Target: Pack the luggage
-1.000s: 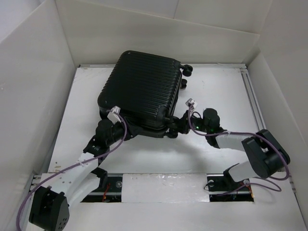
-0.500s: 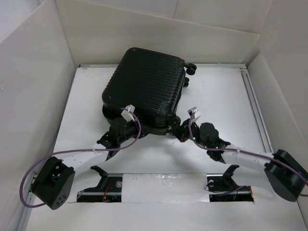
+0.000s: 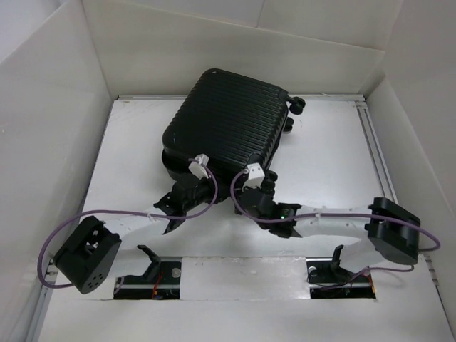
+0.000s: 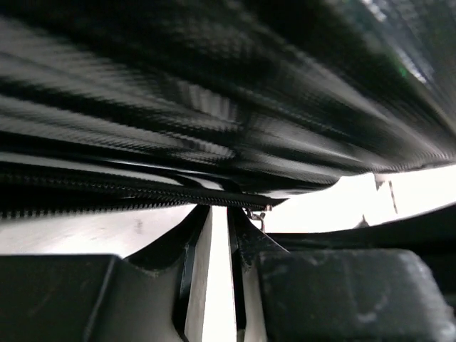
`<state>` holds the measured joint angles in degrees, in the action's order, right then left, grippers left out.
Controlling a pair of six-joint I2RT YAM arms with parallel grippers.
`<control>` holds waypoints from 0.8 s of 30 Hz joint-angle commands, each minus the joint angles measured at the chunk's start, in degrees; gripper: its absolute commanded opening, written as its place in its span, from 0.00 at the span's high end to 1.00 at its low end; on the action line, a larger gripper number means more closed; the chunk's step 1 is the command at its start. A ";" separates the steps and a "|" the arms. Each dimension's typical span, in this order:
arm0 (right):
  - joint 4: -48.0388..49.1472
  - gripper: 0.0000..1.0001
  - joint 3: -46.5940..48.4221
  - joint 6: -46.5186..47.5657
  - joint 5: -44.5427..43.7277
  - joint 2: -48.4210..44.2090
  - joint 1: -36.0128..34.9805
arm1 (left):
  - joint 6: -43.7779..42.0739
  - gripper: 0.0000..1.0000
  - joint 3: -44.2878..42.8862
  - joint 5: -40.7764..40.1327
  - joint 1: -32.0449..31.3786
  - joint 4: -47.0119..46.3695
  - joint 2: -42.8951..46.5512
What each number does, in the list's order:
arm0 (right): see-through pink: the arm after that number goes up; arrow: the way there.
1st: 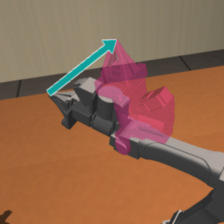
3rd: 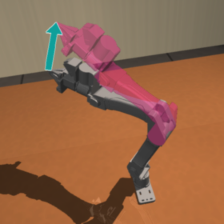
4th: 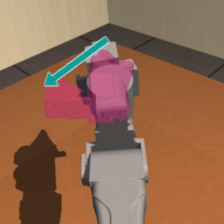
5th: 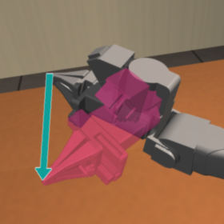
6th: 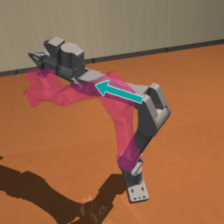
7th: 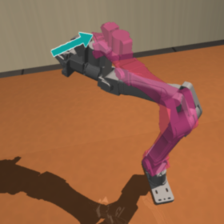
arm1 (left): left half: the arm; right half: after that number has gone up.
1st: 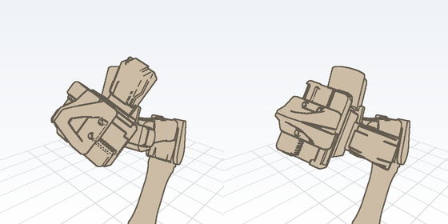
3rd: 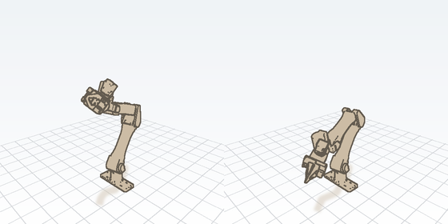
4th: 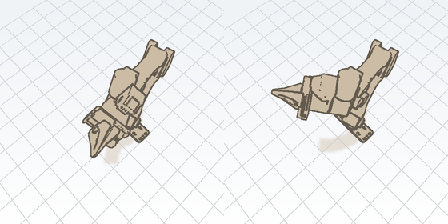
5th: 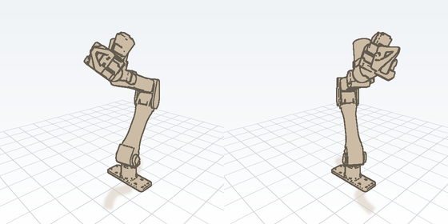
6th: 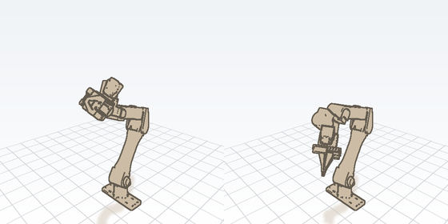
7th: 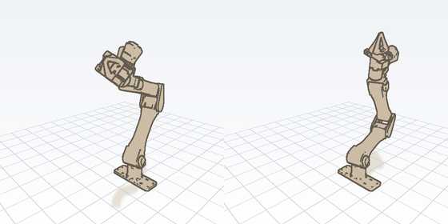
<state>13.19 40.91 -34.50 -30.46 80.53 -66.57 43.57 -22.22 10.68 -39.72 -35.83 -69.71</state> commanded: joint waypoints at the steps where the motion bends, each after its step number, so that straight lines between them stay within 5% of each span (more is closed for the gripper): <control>1: 1.40 1.00 10.04 -2.76 1.37 5.50 -4.54 | 2.83 0.88 -1.87 1.28 0.09 -7.24 2.64; 4: -2.02 1.00 12.97 -2.76 -0.91 7.27 -4.54 | 0.29 0.81 -1.86 -2.93 2.45 3.19 10.36; 7: -2.03 1.00 11.13 -2.76 -1.45 3.68 -4.54 | -2.52 0.33 -1.86 -9.08 6.76 16.38 21.96; 10: -2.03 1.00 9.28 -2.15 0.48 0.42 -3.31 | -3.32 0.14 -3.18 -18.37 7.29 29.83 33.30; 15: -2.56 1.00 8.75 -0.40 5.93 0.42 -2.08 | 1.77 0.01 -7.83 -34.03 7.29 34.78 40.27; 20: -3.08 1.00 6.12 0.22 7.87 -3.45 -1.55 | 3.63 0.01 -18.28 -56.32 7.82 36.89 24.59; 22: -3.08 1.00 4.54 0.22 8.40 -4.59 -1.02 | 3.63 0.01 -24.24 -55.96 10.87 36.89 20.86; 23: -3.08 1.00 4.01 0.92 9.18 -5.12 -0.50 | -0.38 0.01 -25.84 -52.37 17.77 34.10 17.54; 24: -3.08 1.00 4.01 0.93 9.19 -5.99 -0.50 | -0.94 0.01 -27.42 -40.07 22.89 33.47 15.33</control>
<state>5.80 44.88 -34.24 -27.07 78.96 -66.04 45.04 -44.58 -33.67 -26.17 -1.02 -50.19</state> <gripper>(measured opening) 0.019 0.986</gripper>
